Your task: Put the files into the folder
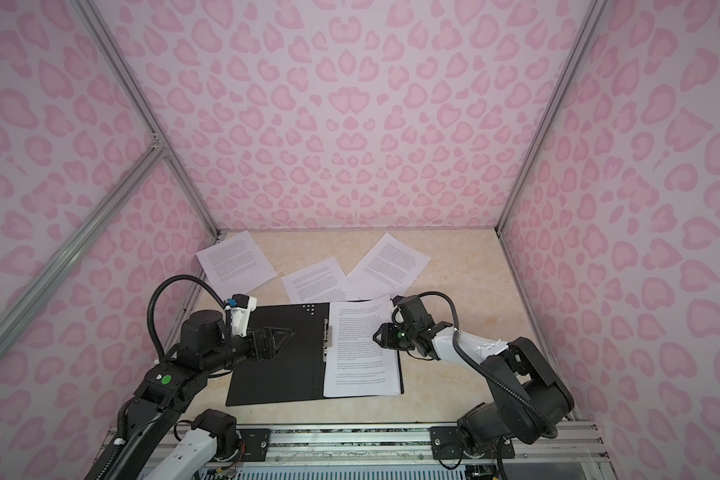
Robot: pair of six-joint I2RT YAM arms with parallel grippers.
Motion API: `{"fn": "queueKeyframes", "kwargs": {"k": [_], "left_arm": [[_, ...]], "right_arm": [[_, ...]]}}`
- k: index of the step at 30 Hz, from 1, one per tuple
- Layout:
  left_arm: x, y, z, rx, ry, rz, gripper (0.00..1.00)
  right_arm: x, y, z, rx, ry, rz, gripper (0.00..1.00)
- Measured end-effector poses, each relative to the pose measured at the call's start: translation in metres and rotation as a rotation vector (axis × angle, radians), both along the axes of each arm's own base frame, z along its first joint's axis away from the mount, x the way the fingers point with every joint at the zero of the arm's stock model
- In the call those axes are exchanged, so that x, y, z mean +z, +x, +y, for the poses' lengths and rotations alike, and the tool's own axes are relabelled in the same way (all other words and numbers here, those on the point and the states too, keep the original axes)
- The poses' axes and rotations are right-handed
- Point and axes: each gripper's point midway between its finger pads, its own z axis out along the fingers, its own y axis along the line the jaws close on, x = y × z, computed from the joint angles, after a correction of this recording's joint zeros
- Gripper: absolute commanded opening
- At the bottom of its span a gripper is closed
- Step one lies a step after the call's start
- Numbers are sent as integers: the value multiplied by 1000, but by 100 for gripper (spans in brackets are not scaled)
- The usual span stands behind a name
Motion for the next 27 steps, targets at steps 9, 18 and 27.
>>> {"fn": "queueKeyframes", "kwargs": {"k": [9, 18, 27], "left_arm": [[0, 0, 0, -2, -2, 0, 97], [0, -1, -1, -5, -4, 0, 97], [2, -2, -1, -9, -8, -5, 97]], "right_arm": [[-3, 1, -2, -5, -20, 0, 53], [5, 11, -17, -45, -63, -26, 77], [40, 72, -47, -177, -82, -102, 72]]}}
